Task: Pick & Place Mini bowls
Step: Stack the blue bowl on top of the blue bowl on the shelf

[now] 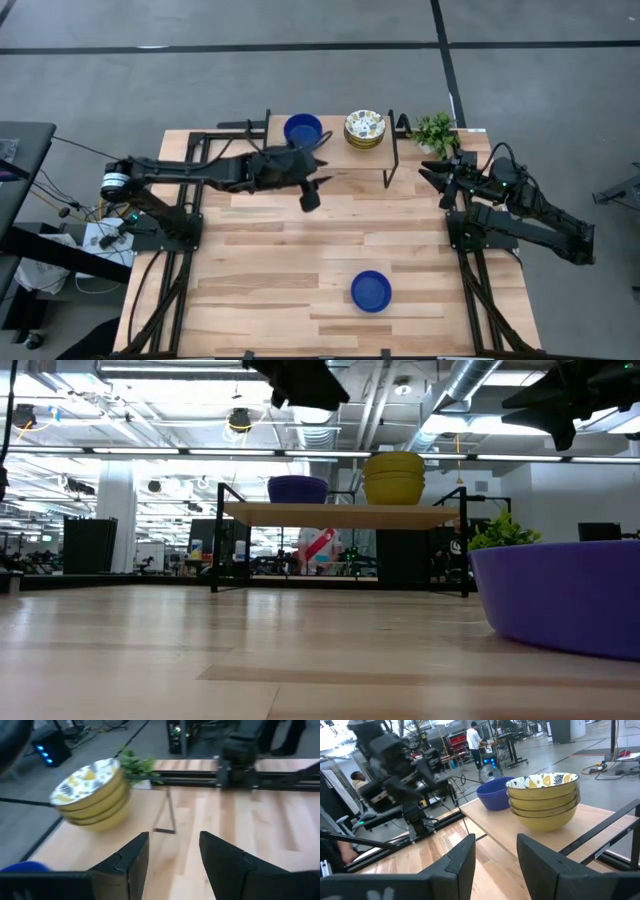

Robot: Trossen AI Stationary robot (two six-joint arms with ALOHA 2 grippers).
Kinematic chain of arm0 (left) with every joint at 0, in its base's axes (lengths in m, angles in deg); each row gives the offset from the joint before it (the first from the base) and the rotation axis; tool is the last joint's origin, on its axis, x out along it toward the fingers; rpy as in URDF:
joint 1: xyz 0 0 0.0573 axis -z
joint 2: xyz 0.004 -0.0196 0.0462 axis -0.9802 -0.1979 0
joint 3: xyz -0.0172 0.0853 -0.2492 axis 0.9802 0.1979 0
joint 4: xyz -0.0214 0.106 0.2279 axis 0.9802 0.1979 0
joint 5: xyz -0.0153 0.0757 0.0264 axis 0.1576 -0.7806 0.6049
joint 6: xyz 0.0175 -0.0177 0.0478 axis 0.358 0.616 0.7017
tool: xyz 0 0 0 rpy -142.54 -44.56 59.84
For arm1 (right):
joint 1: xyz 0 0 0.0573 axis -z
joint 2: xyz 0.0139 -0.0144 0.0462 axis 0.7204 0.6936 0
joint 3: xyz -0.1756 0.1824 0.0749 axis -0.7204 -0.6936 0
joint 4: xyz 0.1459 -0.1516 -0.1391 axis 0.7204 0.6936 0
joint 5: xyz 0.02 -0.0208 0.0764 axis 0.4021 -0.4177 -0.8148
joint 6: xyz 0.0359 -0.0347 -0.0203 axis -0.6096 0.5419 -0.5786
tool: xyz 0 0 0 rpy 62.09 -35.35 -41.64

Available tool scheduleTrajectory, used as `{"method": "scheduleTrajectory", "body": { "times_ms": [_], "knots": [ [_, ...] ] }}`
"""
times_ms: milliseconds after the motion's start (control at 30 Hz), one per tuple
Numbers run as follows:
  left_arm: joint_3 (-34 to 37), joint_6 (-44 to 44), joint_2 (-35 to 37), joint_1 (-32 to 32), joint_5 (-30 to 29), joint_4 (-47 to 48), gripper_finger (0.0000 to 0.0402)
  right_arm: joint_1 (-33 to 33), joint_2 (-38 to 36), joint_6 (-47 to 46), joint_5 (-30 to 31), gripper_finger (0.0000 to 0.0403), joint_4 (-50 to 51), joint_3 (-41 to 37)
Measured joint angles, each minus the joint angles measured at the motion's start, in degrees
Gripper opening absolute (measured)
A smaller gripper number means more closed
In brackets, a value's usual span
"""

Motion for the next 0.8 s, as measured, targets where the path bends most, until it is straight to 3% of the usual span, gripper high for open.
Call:
{"method": "scheduleTrajectory", "body": {
  "times_ms": [300,600,667,800],
  "knots": [
    [0.0,-0.8,0.0,5.1,0.0,-0.1,0.0175,-0.5,0.0,-11.9,-0.1,0.0133,-0.4,0.0],
    [0.0,-6.2,0.0,7.1,0.7,-0.1,0.0177,-0.5,0.0,-17.9,-1.3,0.0134,-0.5,0.0],
    [0.5,-7.2,0.0,6.6,5.5,-0.8,0.0177,-0.5,0.0,-16.9,-3.1,0.0132,-1.3,0.0],
    [4.4,-8.4,0.8,4.3,21.7,-5.9,0.0175,-0.5,0.0,-15.0,-6.7,0.0129,-3.8,0.0]
  ]
}}
